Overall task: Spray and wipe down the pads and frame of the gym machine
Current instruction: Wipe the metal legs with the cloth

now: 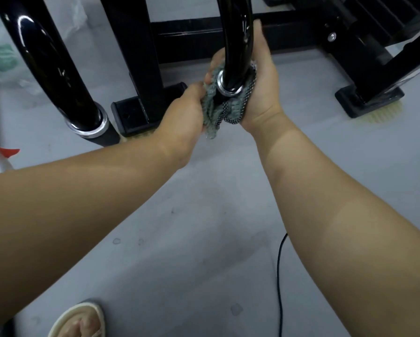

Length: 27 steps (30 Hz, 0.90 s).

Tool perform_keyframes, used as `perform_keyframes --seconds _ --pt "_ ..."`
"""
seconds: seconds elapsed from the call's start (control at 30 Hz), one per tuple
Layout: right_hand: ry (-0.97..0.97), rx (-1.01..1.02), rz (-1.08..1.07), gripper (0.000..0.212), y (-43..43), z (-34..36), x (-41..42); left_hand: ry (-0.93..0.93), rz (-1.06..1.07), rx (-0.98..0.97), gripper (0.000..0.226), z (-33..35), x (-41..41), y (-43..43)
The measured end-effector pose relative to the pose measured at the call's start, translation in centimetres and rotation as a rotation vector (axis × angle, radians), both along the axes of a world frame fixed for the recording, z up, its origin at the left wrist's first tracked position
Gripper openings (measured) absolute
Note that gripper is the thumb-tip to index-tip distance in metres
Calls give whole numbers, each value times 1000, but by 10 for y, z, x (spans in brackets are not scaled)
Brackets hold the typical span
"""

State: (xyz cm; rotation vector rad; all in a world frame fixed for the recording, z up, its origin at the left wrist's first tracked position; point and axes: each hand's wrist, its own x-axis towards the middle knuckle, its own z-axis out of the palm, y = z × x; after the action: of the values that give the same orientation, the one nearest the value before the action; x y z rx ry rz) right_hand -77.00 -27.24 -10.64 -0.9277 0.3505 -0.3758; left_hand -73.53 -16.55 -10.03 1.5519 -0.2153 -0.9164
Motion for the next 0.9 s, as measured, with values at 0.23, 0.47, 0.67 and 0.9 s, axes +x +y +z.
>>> perform_keyframes --seconds 0.23,0.47,0.67,0.9 --pt "226 66 -184 41 17 -22 -7 132 -33 -122 35 4 -14 1" --pt "49 -46 -275 45 26 2 -27 123 -163 -369 51 1 -11 22" --pt "324 128 -348 41 26 -30 -4 223 -147 -135 50 -15 2 -1" --pt "173 63 -347 45 31 -4 -17 140 -94 -307 44 -8 -9 7"
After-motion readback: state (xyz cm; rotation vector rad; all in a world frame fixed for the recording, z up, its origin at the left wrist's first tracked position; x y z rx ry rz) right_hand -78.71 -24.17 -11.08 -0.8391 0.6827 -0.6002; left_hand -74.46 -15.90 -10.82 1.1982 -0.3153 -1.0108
